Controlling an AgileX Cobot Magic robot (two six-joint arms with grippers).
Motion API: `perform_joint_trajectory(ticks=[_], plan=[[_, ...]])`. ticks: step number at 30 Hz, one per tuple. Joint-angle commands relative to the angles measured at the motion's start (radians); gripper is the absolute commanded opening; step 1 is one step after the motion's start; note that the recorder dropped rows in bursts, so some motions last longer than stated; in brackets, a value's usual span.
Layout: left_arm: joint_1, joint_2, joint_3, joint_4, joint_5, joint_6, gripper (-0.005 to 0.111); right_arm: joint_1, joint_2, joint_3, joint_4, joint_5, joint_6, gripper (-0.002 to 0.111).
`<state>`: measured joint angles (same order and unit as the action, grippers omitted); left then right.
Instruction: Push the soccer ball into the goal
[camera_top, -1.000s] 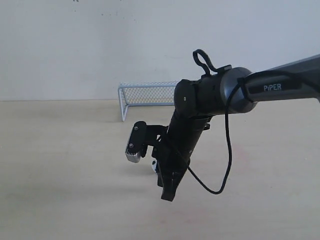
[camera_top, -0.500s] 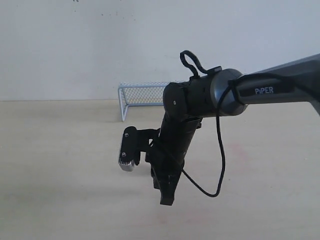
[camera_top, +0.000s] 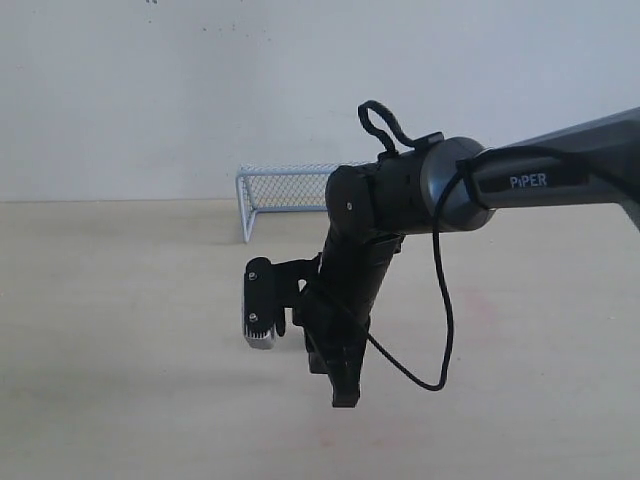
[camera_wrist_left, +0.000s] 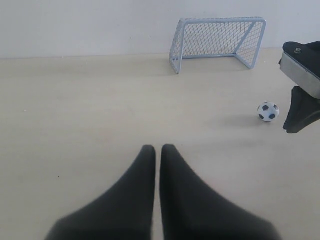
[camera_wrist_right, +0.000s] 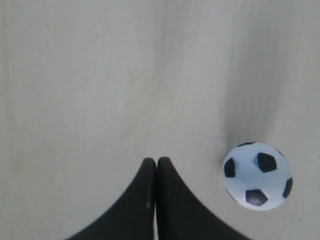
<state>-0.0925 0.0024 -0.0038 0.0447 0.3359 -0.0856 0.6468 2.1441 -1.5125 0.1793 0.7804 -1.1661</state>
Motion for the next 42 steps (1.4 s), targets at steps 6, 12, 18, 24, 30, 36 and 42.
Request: perform_joint_trajectory(ticks=[6,12,18,24,30,36,42], plan=[[0.004,-0.002,0.004,-0.003,-0.007,0.002,0.004,-0.008,0.039,-0.038,-0.528,-0.555,0.324,0.000],[0.004,-0.002,0.004,-0.003,-0.007,0.002,0.004,0.016,-0.097,-0.036,-0.703,-0.367,0.705,0.000],[0.004,-0.002,0.004,-0.003,-0.007,0.002,0.004,0.012,-0.118,-0.034,-0.711,-0.103,0.715,0.000],[0.004,-0.002,0.004,-0.003,-0.007,0.002,0.004,0.013,-0.120,-0.034,-0.668,0.076,0.777,0.000],[0.004,-0.002,0.004,-0.003,-0.007,0.002,0.004,0.024,-0.158,0.105,-0.657,0.084,0.794,0.000],[0.004,-0.002,0.004,-0.003,-0.007,0.002,0.004,0.028,-0.260,0.264,-0.657,0.081,0.859,0.000],[0.004,-0.002,0.004,-0.003,-0.007,0.002,0.004,0.051,-0.431,0.371,-0.618,0.076,0.910,0.000]])
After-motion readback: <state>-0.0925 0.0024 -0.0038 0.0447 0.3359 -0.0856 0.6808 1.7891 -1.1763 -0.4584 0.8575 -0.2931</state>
